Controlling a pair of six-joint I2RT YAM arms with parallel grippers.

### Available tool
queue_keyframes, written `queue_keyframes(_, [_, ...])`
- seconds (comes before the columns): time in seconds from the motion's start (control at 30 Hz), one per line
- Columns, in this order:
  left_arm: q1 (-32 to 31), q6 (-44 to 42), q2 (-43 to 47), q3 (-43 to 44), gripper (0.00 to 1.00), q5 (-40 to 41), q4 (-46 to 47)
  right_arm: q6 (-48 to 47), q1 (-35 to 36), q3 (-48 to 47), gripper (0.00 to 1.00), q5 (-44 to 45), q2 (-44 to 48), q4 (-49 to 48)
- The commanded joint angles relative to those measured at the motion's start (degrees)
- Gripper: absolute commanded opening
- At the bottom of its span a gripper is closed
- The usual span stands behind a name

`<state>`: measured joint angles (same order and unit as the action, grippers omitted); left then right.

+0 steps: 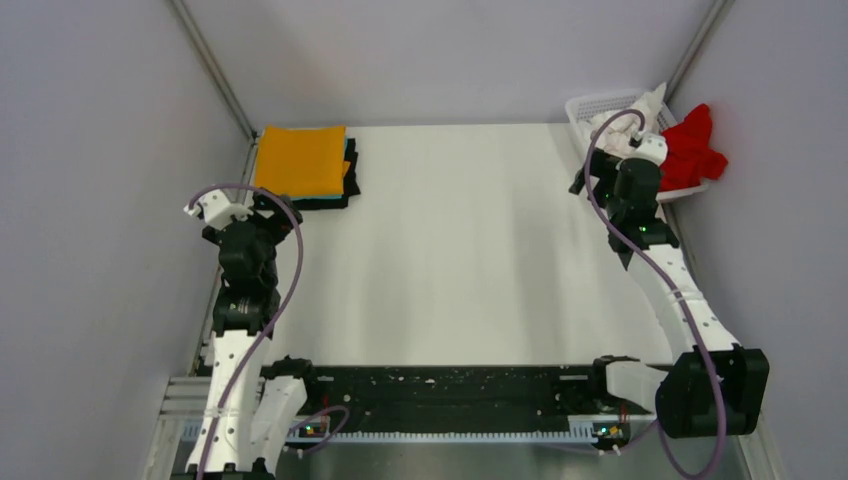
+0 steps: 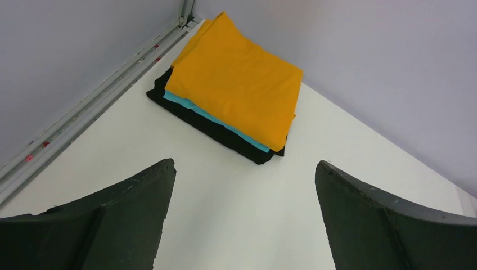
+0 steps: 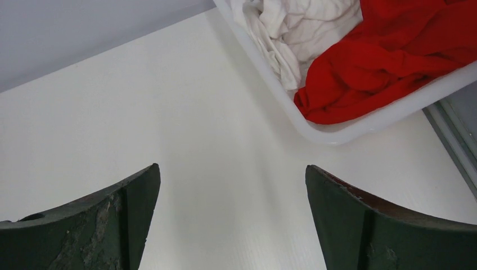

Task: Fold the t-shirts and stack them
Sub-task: Grab crumpled tshirt from bin with the right arm

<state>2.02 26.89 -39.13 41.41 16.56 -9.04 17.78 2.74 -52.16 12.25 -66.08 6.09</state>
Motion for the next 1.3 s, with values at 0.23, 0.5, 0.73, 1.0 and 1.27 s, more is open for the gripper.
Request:
queue_keyframes(0.23, [0.09,0.08,-5.28,3.14,0.99,3.02,0.28,-5.96,-0.26,-10.82,0.99,2.07,-6.78,1.46])
queue_keyframes(0.5, [0.11,4.30,-6.21,3.49,0.99,14.40,-0.79,-6.86,-1.86,-32.36,0.99,9.53,-23.70,15.61])
queue_keyframes(0.73, [0.29,3.38,-6.85,5.12,0.99,14.84,-0.71,-2.10,-10.41,-43.67,0.99,8.53,-36.79,20.33])
queue_keyframes(1.0, [0.31,3.08,-7.77,6.38,0.99,13.74,-0.81,-0.62,-16.28,-53.72,0.98,12.54,-47.40,28.70])
queue_keyframes(1.27, [0.28,2.16,-8.42,5.85,0.99,11.39,1.59,-4.06,-18.61,-53.55,0.84,4.31,-54.40,24.54])
